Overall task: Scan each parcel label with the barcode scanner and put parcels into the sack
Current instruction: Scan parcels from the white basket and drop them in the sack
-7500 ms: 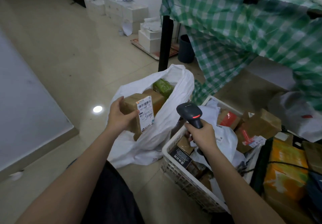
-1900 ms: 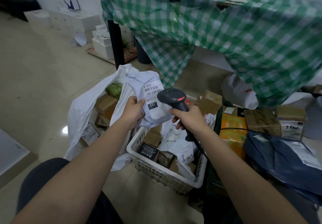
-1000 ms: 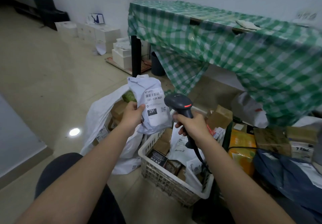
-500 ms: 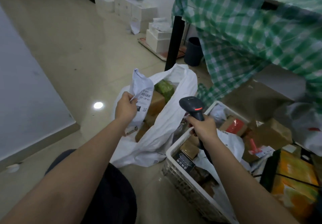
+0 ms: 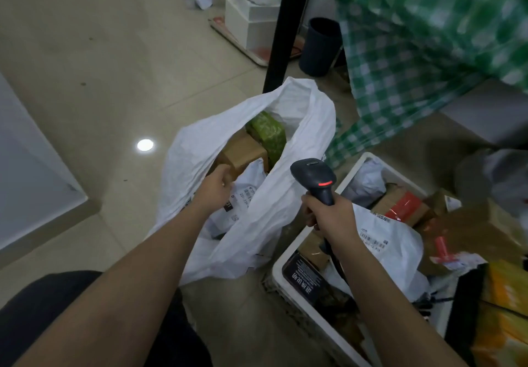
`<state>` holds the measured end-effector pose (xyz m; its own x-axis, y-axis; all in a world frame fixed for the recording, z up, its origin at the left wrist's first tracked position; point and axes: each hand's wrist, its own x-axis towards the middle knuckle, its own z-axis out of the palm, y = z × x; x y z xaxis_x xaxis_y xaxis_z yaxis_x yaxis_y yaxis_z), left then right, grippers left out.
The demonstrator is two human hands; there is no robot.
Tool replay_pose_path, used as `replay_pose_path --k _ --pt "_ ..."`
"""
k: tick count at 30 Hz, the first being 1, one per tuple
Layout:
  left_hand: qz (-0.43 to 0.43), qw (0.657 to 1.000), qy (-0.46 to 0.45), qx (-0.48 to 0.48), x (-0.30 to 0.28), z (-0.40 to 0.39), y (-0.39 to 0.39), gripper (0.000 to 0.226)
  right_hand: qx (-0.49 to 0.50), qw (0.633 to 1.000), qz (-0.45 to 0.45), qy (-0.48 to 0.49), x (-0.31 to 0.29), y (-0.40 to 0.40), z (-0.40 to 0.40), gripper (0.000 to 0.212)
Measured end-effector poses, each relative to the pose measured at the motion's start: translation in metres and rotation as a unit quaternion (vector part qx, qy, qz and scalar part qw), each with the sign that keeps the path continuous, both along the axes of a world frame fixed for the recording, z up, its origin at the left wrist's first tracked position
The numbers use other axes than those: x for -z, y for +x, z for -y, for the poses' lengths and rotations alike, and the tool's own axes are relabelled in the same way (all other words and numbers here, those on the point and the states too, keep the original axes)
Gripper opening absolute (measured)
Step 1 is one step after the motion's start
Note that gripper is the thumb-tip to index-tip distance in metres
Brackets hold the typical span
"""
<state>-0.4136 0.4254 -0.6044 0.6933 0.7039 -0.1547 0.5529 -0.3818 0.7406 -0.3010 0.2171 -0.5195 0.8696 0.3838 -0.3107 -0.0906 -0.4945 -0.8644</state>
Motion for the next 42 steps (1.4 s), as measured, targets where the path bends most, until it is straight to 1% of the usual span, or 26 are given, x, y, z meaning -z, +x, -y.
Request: replay_pose_path --k 2,4,6,9,12,17,20,25,28,31,34,35,37,39,42 --pt "0.028 0.998 -0.049 0.004 0.001 0.006 0.002 0.039 0.001 1.0 -0.007 -0.004 0.001 0.0 0.002 0.015" --pt "0.057 0.996 -0.075 -0.001 -0.004 0.016 0.004 0.041 0.005 1.0 -0.013 -0.002 0.0 -0.002 0.006 0.015" --pt "0.087 0.994 -0.071 -0.012 -0.007 0.027 0.005 0.036 0.015 1.0 -0.024 0.003 -0.001 -0.002 0.013 0.016" --pt "0.149 0.988 -0.037 -0.025 -0.022 0.048 0.007 0.031 0.037 0.999 -0.039 0.005 -0.005 0.0 0.036 0.014" --pt "0.211 0.977 -0.024 -0.005 -0.04 0.078 0.016 0.027 0.05 0.998 -0.032 -0.02 -0.011 0.006 0.071 0.016" --pt "0.216 0.973 -0.048 0.064 -0.057 0.142 0.041 0.027 0.092 0.995 -0.026 -0.006 -0.023 0.022 0.14 0.013" --pt "0.189 0.972 -0.065 0.123 -0.058 0.186 0.057 0.028 0.121 0.992 -0.035 0.013 -0.031 0.032 0.18 0.009" --pt "0.085 0.964 -0.103 0.23 -0.045 0.264 0.072 0.029 0.16 0.986 -0.04 0.021 -0.034 0.035 0.241 0.012" --pt "0.051 0.954 -0.12 0.271 -0.035 0.307 0.074 0.031 0.178 0.982 -0.047 0.036 -0.029 0.031 0.27 0.014" --pt "-0.017 0.941 -0.129 0.313 -0.03 0.346 0.069 0.039 0.179 0.982 -0.046 0.045 -0.028 0.027 0.29 0.013" --pt "-0.068 0.908 -0.13 0.393 -0.02 0.378 0.059 0.057 0.191 0.978 -0.046 0.068 -0.028 0.025 0.304 0.012" --pt "-0.089 0.894 -0.125 0.421 -0.016 0.386 0.055 0.063 0.194 0.977 -0.047 0.073 -0.029 0.024 0.307 0.012" --pt "-0.118 0.877 -0.07 0.461 -0.012 0.399 0.05 0.069 0.192 0.977 -0.046 0.078 -0.031 0.024 0.313 0.011" --pt "-0.121 0.872 -0.011 0.475 -0.009 0.409 0.047 0.069 0.186 0.978 -0.044 0.083 -0.034 0.023 0.318 0.011" --pt "-0.129 0.859 0.035 0.494 -0.004 0.418 0.046 0.062 0.18 0.979 -0.041 0.086 -0.036 0.022 0.327 0.009"
